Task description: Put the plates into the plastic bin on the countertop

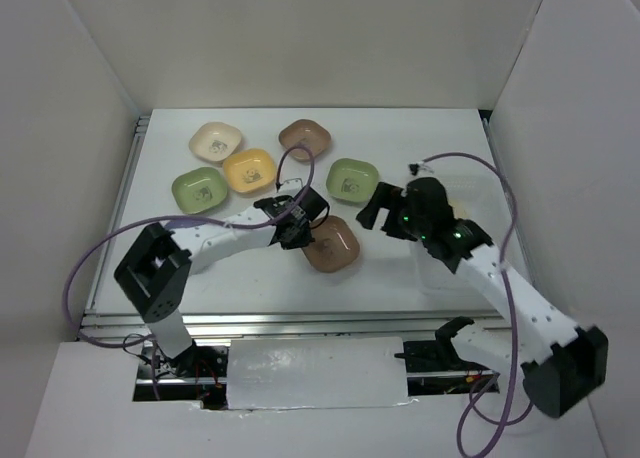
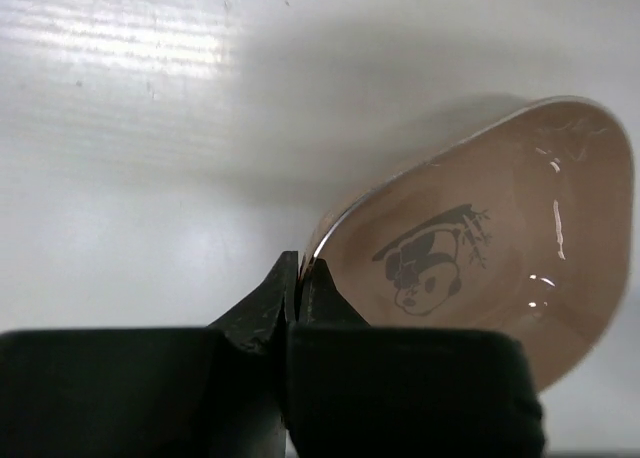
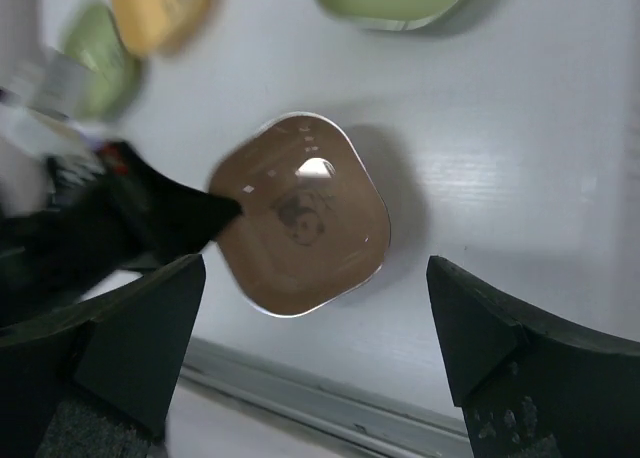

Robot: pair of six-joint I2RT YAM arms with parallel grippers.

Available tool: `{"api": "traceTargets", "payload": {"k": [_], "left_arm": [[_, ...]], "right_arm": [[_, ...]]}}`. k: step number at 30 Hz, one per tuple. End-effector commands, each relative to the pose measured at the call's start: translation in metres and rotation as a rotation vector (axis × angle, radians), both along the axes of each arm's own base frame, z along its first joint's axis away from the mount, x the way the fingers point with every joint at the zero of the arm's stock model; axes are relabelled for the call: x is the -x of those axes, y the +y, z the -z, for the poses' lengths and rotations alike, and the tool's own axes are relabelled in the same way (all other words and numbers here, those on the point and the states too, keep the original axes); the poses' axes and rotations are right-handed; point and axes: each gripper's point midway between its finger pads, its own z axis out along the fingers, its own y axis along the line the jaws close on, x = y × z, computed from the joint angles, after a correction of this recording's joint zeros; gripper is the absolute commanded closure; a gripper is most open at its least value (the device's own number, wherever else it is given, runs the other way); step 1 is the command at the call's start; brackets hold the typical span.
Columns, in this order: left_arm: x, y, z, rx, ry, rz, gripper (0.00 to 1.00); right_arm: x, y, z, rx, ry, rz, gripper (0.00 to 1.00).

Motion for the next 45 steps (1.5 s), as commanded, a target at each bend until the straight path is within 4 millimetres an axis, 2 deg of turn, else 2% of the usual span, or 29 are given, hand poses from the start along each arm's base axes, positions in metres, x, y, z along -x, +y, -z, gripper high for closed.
{"api": "traceTargets", "payload": {"k": [1,2,4,5,8,9,11,12,13,14,15,17,18,20,21,22,23,24,25,26,28,31,35,38,41,42,43,44,45], "left_arm": [[0.012,0.001,-0.054,0.003,-0.097,0.144,1.0],[0.013,0.004,-0.062,0.0,-0.111,0.16,1.0],[0.018,0.003,-0.086,0.044,-0.157,0.195,1.0],[0.019,0.003,-0.093,0.055,-0.165,0.214,1.0],[0.023,0.002,-0.124,0.116,-0.226,0.255,1.0],[0.023,0.002,-0.129,0.122,-0.238,0.262,1.0],[0.022,0.002,-0.136,0.127,-0.253,0.274,0.99],[0.019,0.003,-0.14,0.127,-0.259,0.275,0.89],[0.017,0.004,-0.14,0.125,-0.259,0.27,0.76],[0.015,0.007,-0.141,0.112,-0.246,0.246,0.3],[0.01,0.014,-0.143,0.087,-0.26,0.21,0.01],[0.008,0.022,-0.143,0.063,-0.257,0.158,0.01],[0.003,0.032,-0.147,0.035,-0.277,0.111,0.01],[0.0,0.046,-0.147,0.018,-0.28,0.012,0.01],[-0.004,0.056,-0.15,-0.01,-0.302,-0.043,0.01],[-0.006,0.058,-0.149,-0.005,-0.304,-0.075,0.01],[-0.01,0.061,-0.149,-0.004,-0.309,-0.09,0.01],[-0.015,0.055,-0.151,0.019,-0.326,-0.088,0.01],[-0.02,0.051,-0.145,0.022,-0.319,-0.083,0.01],[-0.029,0.047,-0.145,0.041,-0.329,-0.082,0.01],[-0.04,0.035,-0.136,0.048,-0.299,-0.067,0.01],[-0.06,0.012,-0.121,0.08,-0.256,-0.029,0.01],[-0.079,-0.012,-0.102,0.129,-0.213,-0.002,0.01],[-0.088,-0.025,-0.089,0.162,-0.173,0.012,0.01],[-0.091,-0.034,-0.078,0.183,-0.133,0.021,0.01],[-0.09,-0.036,-0.072,0.188,-0.121,0.026,0.01],[-0.091,-0.039,-0.071,0.2,-0.122,0.03,0.01],[-0.091,-0.042,-0.07,0.209,-0.116,0.035,0.01],[-0.093,-0.044,-0.067,0.21,-0.112,0.034,0.01]], "right_arm": [[-0.021,0.034,-0.001,0.197,-0.047,-0.154,0.0],[-0.02,0.048,0.017,0.236,0.004,-0.203,0.0],[-0.022,0.061,0.024,0.258,0.02,-0.236,0.0],[-0.024,0.064,0.036,0.286,0.048,-0.234,0.01],[-0.025,0.073,0.05,0.279,0.077,-0.247,0.1],[-0.023,0.076,0.055,0.267,0.091,-0.26,0.29],[-0.023,0.081,0.054,0.244,0.08,-0.266,0.54],[-0.023,0.083,0.053,0.238,0.075,-0.256,0.82],[-0.023,0.083,0.05,0.231,0.064,-0.248,0.93],[-0.022,0.082,0.047,0.228,0.061,-0.238,1.0],[-0.024,0.076,0.046,0.227,0.062,-0.2,1.0],[-0.028,0.059,0.042,0.221,0.066,-0.12,1.0],[-0.039,0.032,0.042,0.201,0.089,0.012,1.0],[-0.039,-0.006,0.042,0.151,0.132,0.194,1.0],[-0.04,-0.042,0.055,0.147,0.161,0.323,1.0],[-0.036,-0.062,0.042,0.102,0.119,0.399,1.0],[-0.034,-0.079,0.043,0.053,0.115,0.487,1.0],[-0.025,-0.112,0.045,0.014,0.089,0.606,1.0],[-0.02,-0.128,0.044,-0.012,0.077,0.673,1.0],[-0.013,-0.142,0.056,-0.029,0.09,0.737,1.0],[-0.004,-0.178,0.051,-0.07,0.048,0.874,1.0],[0.004,-0.209,0.071,-0.084,0.101,0.996,1.0],[0.002,-0.223,0.098,-0.137,0.189,1.044,1.0],[-0.01,-0.222,0.1,-0.189,0.186,1.031,0.99],[-0.021,-0.212,0.097,-0.222,0.198,0.972,0.72],[-0.023,-0.209,0.094,-0.224,0.19,0.957,0.28],[-0.025,-0.204,0.088,-0.226,0.178,0.946,0.16],[-0.027,-0.196,0.084,-0.221,0.165,0.913,0.12],[-0.026,-0.191,0.071,-0.224,0.122,0.894,0.0]]}}
